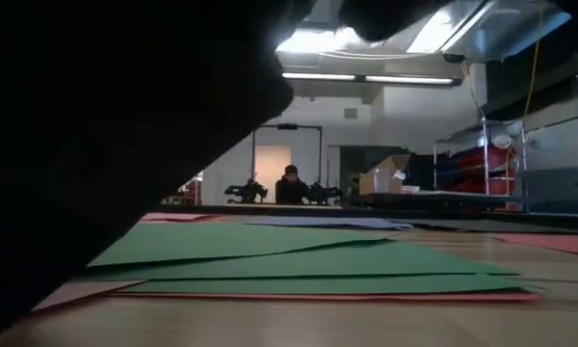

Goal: Organize paper
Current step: Stack the pink paper on top of the other pink papers on the table

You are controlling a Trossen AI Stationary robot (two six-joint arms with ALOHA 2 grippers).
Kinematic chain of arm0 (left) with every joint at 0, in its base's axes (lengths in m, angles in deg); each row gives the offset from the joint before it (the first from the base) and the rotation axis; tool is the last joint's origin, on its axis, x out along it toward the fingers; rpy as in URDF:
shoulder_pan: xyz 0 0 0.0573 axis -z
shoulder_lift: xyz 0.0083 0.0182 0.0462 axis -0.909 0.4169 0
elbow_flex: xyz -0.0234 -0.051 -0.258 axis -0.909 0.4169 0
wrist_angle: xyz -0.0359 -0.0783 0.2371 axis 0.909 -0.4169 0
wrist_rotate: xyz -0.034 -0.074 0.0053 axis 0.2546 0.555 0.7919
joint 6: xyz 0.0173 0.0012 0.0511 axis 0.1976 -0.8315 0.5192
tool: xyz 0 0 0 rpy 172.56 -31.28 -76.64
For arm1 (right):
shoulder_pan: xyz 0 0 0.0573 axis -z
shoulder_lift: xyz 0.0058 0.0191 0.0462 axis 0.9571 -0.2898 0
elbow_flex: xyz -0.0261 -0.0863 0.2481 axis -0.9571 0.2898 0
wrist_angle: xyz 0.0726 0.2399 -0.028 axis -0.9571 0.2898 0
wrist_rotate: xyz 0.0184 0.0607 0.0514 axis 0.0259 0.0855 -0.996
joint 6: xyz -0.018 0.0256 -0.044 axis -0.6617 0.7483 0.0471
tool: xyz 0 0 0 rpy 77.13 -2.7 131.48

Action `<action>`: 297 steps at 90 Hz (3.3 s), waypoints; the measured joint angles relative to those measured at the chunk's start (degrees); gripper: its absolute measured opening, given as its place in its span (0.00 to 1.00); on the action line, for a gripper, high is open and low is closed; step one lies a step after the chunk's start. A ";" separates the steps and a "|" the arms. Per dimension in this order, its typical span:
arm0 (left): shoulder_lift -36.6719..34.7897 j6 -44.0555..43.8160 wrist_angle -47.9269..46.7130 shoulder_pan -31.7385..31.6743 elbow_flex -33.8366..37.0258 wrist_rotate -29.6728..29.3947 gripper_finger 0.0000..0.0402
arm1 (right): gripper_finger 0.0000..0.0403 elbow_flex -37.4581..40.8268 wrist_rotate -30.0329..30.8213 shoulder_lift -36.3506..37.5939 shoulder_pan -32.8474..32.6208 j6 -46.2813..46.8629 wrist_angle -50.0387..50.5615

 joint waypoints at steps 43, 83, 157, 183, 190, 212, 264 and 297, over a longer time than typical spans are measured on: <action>0.02 0.12 0.04 -0.09 0.00 -0.04 0.00 | 0.31 0.00 0.53 -0.56 0.35 -0.17 -4.74; 0.04 0.20 0.95 -0.09 0.07 -0.06 0.00 | 0.06 0.13 3.67 -0.74 0.62 -1.43 -3.49; -10.92 6.10 2.41 7.42 -4.95 -4.82 0.00 | 0.00 0.07 8.73 2.09 -1.16 -2.90 -2.43; -12.74 13.22 2.41 13.68 -9.81 -12.60 0.00 | 0.00 0.00 13.17 7.13 -1.11 -2.96 -1.63; -12.74 14.04 2.45 14.82 -10.79 -14.05 0.00 | 0.00 0.00 14.22 8.94 -0.79 -2.97 -1.69; -12.76 13.55 2.55 18.10 -11.50 -17.98 0.00 | 0.00 0.00 17.68 13.59 0.05 -3.48 -1.25; -12.76 11.89 3.03 21.31 -11.50 -18.51 0.00 | 0.00 0.00 28.08 21.61 2.39 -7.38 -0.23; -12.76 11.76 2.99 21.51 -11.52 -18.51 0.00 | 0.00 0.00 32.83 24.71 3.47 -10.78 -0.43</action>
